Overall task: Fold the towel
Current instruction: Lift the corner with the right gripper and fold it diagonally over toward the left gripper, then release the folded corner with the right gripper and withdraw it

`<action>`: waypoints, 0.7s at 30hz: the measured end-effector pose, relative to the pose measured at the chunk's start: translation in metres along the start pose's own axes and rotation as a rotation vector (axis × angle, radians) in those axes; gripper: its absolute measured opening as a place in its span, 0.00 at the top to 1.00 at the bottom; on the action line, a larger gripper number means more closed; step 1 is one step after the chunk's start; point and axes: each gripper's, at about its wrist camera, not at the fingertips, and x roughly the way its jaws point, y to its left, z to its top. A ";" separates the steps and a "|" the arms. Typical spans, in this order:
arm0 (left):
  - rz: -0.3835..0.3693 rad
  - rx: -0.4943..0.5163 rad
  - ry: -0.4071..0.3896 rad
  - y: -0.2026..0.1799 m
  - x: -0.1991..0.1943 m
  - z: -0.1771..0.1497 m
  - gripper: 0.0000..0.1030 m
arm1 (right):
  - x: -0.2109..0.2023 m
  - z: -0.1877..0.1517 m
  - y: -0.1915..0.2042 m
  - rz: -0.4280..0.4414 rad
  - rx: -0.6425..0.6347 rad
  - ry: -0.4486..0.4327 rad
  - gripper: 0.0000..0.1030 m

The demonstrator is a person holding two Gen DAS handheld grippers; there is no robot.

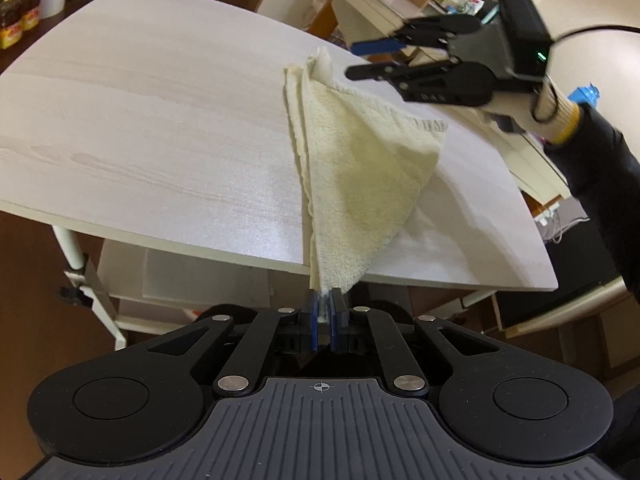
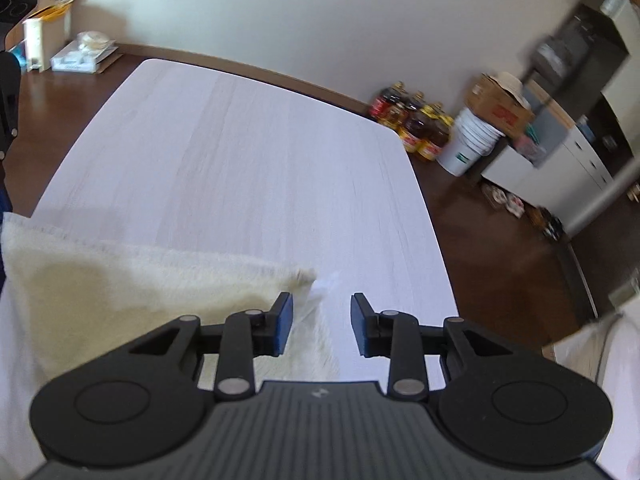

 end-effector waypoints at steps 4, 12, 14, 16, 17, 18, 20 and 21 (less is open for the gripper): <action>-0.011 0.036 0.019 0.002 -0.005 0.006 0.94 | -0.038 -0.006 0.028 -0.004 0.142 -0.095 0.64; 0.037 0.189 0.005 0.005 -0.022 0.029 0.94 | -0.081 0.000 0.146 -0.029 0.131 -0.191 0.58; 0.042 0.240 -0.006 0.004 -0.024 0.039 0.94 | -0.078 0.008 0.177 -0.079 0.057 -0.170 0.54; 0.033 0.289 -0.012 0.003 -0.025 0.055 0.93 | -0.071 0.013 0.201 -0.129 -0.011 -0.150 0.52; 0.029 0.310 -0.014 0.003 -0.025 0.063 0.93 | -0.066 0.015 0.212 -0.154 -0.044 -0.139 0.51; 0.019 0.329 -0.015 0.002 -0.024 0.071 0.93 | -0.060 0.016 0.223 -0.197 -0.096 -0.117 0.51; 0.005 0.351 -0.017 0.000 -0.020 0.088 0.93 | -0.047 0.018 0.237 -0.266 -0.168 -0.078 0.51; -0.004 0.363 -0.012 -0.001 -0.018 0.095 0.92 | -0.042 0.018 0.240 -0.293 -0.195 -0.066 0.52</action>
